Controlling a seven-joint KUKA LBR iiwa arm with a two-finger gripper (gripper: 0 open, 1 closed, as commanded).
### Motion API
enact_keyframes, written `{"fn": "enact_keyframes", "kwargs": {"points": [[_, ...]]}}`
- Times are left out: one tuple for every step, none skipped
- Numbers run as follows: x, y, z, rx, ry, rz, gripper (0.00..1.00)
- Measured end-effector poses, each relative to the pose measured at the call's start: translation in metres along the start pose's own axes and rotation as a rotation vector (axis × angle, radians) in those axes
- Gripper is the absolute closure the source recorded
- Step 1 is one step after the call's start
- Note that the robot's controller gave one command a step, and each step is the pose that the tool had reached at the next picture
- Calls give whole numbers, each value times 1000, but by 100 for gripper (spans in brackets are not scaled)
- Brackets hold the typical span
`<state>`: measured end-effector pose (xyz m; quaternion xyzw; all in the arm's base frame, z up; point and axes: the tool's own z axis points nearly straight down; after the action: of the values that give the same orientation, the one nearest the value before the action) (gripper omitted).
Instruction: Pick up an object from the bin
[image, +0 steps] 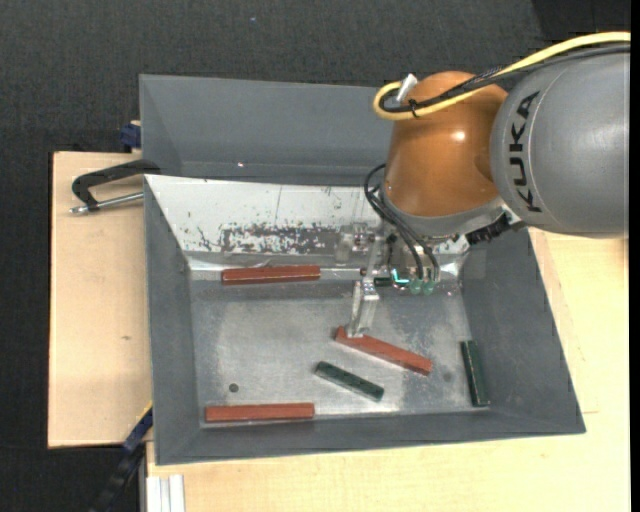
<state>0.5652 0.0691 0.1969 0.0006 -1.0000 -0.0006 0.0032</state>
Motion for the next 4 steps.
{"fn": "enact_keyframes", "kwargs": {"points": [[-2,0,-4,-1,-8,1,0],[14,-12,46,0,-14,-56,0],[20,-28,124,1,-2,-192,100],[19,-28,126,0,-9,-192,0]]}}
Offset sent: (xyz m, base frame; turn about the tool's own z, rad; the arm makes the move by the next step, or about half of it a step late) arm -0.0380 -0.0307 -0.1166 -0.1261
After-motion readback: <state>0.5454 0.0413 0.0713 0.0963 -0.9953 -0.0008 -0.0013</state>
